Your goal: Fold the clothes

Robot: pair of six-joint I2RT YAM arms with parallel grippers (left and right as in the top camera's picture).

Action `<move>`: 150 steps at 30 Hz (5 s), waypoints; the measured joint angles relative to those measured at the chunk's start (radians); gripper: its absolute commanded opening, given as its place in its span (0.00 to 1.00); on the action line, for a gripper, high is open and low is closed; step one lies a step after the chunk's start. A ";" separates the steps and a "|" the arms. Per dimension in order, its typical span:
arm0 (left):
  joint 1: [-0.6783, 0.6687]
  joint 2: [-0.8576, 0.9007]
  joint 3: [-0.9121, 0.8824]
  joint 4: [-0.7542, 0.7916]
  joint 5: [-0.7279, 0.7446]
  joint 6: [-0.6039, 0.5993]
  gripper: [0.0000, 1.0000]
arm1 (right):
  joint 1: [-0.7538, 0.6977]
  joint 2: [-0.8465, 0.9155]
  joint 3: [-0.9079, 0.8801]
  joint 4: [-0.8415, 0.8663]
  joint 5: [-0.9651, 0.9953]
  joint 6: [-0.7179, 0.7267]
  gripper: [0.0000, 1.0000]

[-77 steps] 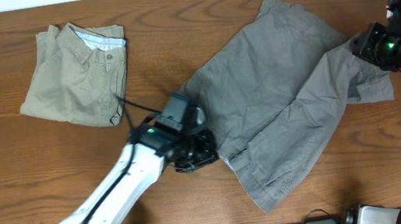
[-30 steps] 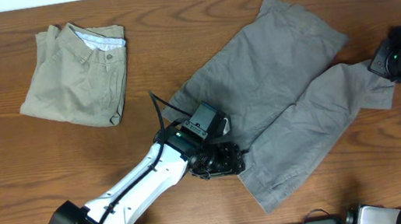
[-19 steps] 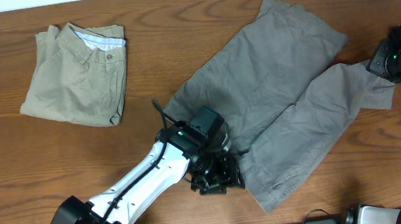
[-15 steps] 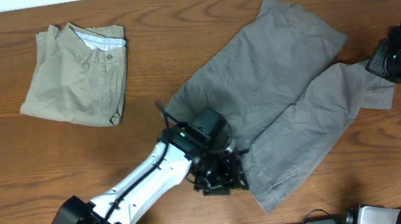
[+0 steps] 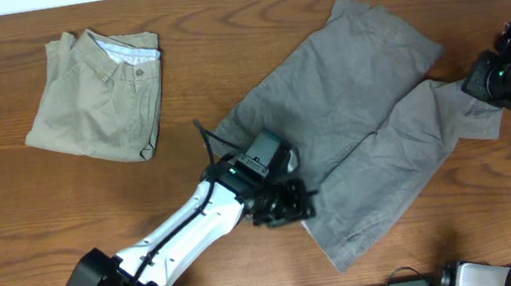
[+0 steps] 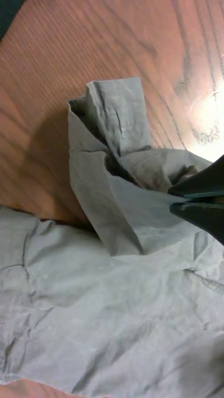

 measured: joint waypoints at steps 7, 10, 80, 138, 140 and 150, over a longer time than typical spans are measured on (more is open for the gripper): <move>-0.002 0.114 0.001 0.037 0.014 -0.044 0.44 | 0.000 0.000 0.000 0.001 -0.003 0.000 0.01; 0.008 0.169 0.001 0.054 0.030 -0.055 0.11 | 0.000 0.000 0.000 0.001 -0.004 0.000 0.01; 0.346 -0.119 0.131 -0.367 -0.081 0.257 0.06 | 0.000 0.000 0.000 0.026 -0.011 0.010 0.01; 0.333 -0.748 0.014 -0.634 0.003 0.247 0.06 | -0.179 -0.330 0.002 -0.006 -0.117 -0.012 0.01; 0.333 -0.749 0.014 -0.624 -0.022 0.248 0.06 | -0.177 -0.323 0.002 0.039 -0.163 -0.012 0.01; 0.332 -0.543 0.024 -0.411 -0.322 0.192 0.06 | 0.008 -0.057 0.004 0.528 -0.303 0.005 0.01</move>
